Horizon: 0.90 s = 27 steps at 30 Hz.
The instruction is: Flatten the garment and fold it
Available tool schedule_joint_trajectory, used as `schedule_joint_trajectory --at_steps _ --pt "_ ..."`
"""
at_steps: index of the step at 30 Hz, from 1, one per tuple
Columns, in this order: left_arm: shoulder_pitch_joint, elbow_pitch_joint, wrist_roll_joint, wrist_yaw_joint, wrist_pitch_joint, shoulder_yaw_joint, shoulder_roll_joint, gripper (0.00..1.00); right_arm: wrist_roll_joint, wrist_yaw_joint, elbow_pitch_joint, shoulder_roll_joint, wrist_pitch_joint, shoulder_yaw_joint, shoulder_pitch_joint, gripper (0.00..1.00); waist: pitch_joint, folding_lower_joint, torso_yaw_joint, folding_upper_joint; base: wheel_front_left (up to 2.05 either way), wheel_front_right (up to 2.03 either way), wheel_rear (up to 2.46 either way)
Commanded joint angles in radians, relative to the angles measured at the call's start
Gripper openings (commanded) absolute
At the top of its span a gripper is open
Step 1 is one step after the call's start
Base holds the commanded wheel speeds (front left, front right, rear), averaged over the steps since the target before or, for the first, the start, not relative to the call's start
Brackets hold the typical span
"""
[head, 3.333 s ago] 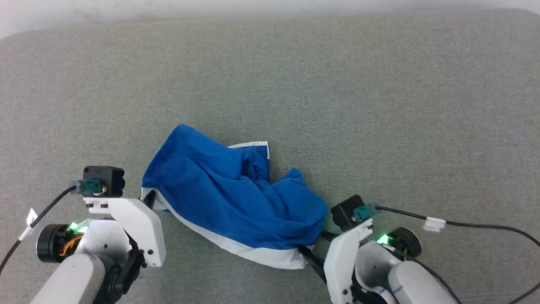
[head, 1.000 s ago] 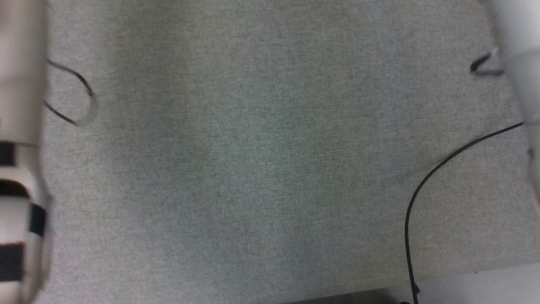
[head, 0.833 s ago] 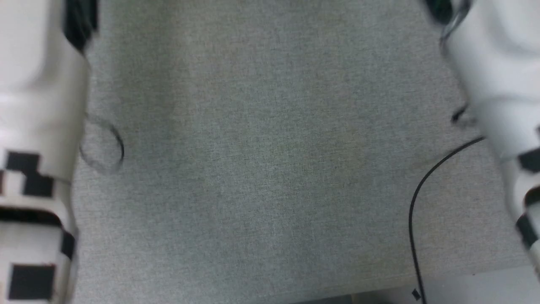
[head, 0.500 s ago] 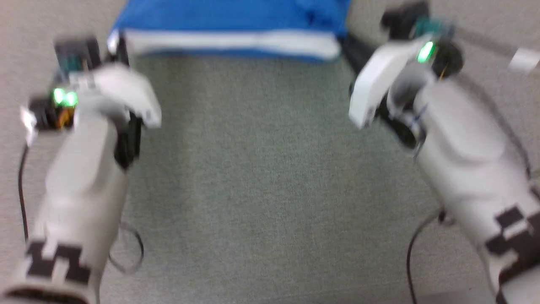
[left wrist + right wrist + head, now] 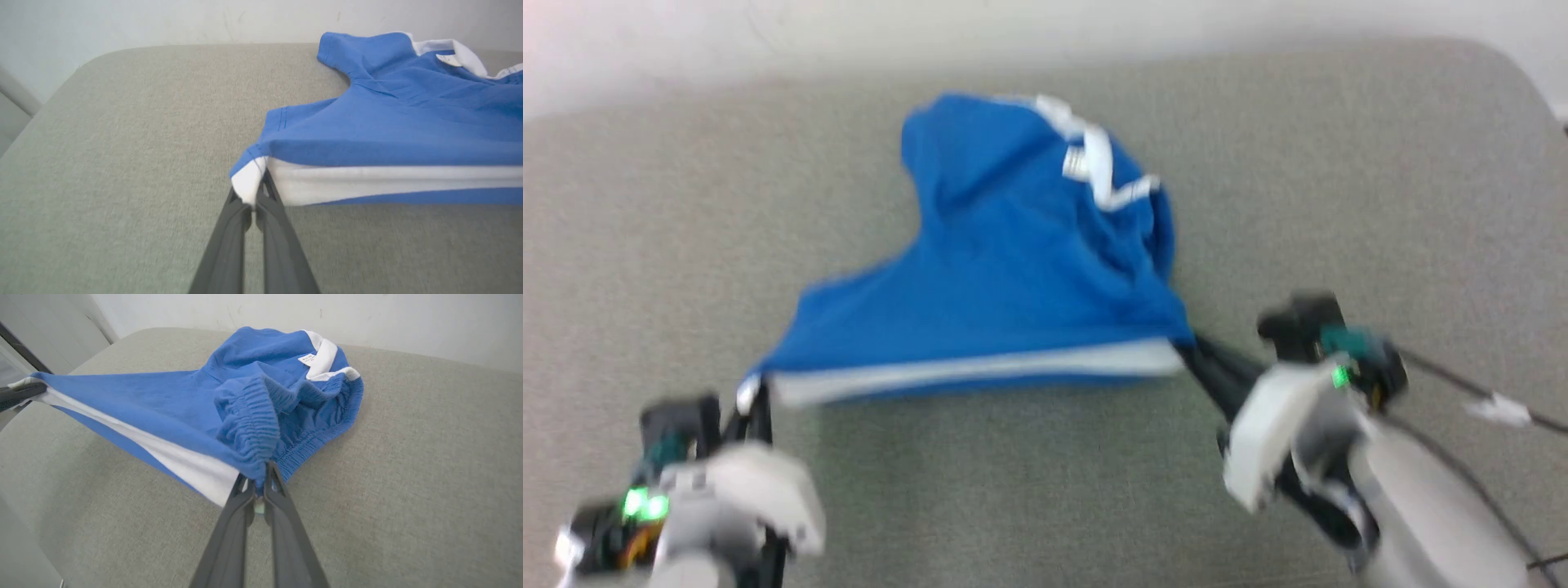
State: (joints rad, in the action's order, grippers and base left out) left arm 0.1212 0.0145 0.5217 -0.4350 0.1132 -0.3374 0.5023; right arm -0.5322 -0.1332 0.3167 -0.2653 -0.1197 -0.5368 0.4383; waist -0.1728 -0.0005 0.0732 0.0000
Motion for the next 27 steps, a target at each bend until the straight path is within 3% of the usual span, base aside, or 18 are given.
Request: schedule_joint_trajectory --at_steps 1,7,11,16,20,27 --pt "-0.064 -0.061 0.008 -0.041 0.020 0.018 0.023 0.00 0.029 0.002 -0.054 -0.002 -0.032 0.045 -0.073 0.00 0.072 0.0005 -0.026 0.0000 0.00 0.00 0.00" --pt "-0.297 -0.324 0.015 -0.168 0.132 0.035 0.075 0.00 0.184 0.002 -0.365 0.083 -0.220 0.220 -0.399 0.00 0.094 0.0005 -0.047 0.0000 0.00 0.00 0.00" --pt "-0.395 -0.423 0.025 -0.224 0.176 0.050 0.093 0.00 0.270 0.002 -0.539 0.148 -0.325 0.292 -0.569 0.00 0.092 0.0005 -0.051 0.0000 0.00 0.00 0.00" --pt "-0.476 -0.515 0.035 -0.273 0.223 0.076 0.121 0.00 0.333 0.002 -0.662 0.178 -0.400 0.337 -0.711 0.00 0.081 0.0005 -0.044 0.0000 0.00 0.00 0.00" --pt "-0.445 -0.534 0.034 -0.250 0.228 0.093 0.154 0.00 0.332 0.002 -0.691 0.198 -0.421 0.353 -0.711 0.00 0.050 0.0005 -0.030 0.0000 0.00 0.00 0.00" --pt "-0.156 -0.452 0.065 -0.126 0.286 0.064 0.169 0.00 0.272 0.002 -0.630 0.214 -0.439 0.407 -0.549 0.00 -0.021 0.0005 -0.006 0.0000 0.00 0.00 0.00"
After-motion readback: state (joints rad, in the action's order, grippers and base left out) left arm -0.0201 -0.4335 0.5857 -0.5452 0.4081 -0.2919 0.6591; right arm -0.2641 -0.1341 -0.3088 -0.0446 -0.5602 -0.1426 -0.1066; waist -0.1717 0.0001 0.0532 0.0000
